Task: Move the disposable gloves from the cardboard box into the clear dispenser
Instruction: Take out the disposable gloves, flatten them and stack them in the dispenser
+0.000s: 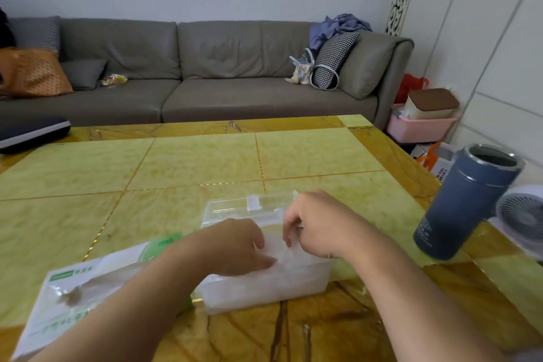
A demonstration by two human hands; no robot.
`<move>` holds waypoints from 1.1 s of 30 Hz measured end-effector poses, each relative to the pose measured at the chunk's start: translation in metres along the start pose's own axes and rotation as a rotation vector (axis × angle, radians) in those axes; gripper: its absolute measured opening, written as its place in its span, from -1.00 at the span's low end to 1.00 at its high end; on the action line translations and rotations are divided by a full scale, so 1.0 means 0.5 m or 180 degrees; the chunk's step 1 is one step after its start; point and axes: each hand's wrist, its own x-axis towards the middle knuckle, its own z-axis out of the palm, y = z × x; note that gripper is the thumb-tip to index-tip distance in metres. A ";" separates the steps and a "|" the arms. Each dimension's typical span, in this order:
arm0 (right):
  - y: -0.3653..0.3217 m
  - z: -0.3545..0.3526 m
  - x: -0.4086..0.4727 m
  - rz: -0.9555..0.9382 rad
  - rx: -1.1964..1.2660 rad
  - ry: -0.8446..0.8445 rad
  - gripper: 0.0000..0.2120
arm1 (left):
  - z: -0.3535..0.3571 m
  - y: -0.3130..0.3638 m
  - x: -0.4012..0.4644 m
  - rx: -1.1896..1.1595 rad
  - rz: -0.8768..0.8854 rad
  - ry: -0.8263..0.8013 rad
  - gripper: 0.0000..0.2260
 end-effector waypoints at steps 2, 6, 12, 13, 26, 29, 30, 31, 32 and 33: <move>-0.005 -0.002 0.000 0.0041 -0.0124 -0.0014 -0.59 | 0.005 0.007 0.011 0.0113 0.0035 -0.0067 -0.54; -0.012 -0.003 -0.004 0.0242 -0.0286 -0.0126 -0.63 | 0.007 0.022 0.022 0.0161 0.0120 0.0038 -0.53; -0.035 0.004 0.010 0.0247 -0.0016 0.0305 -0.66 | -0.004 0.073 0.018 0.0967 0.0221 0.0353 -0.85; -0.041 0.004 0.013 0.0188 0.0097 0.0444 -0.62 | -0.004 0.076 0.019 0.0990 0.0276 0.0412 -0.86; -0.062 0.048 0.034 0.0853 -0.0256 -0.0942 -0.68 | 0.003 0.006 0.002 -0.0007 0.0236 0.0182 -0.67; -0.060 0.055 0.049 0.0857 -0.0495 -0.1389 -0.60 | 0.008 0.010 0.004 0.0336 0.0083 -0.0032 -0.70; -0.062 0.057 0.052 0.0834 -0.0556 -0.1517 -0.61 | 0.007 0.014 0.007 0.0494 0.0054 -0.0096 -0.74; -0.065 0.060 0.054 0.0814 -0.0570 -0.1585 -0.63 | 0.007 0.017 0.010 0.0624 0.0022 -0.0133 -0.76; -0.067 0.058 0.052 0.0804 -0.0578 -0.1631 -0.67 | 0.004 0.023 0.010 0.0724 -0.0005 -0.0195 -0.78; -0.069 0.057 0.050 0.0790 -0.0595 -0.1652 -0.69 | 0.000 0.031 0.008 0.0801 0.0010 -0.0289 -0.78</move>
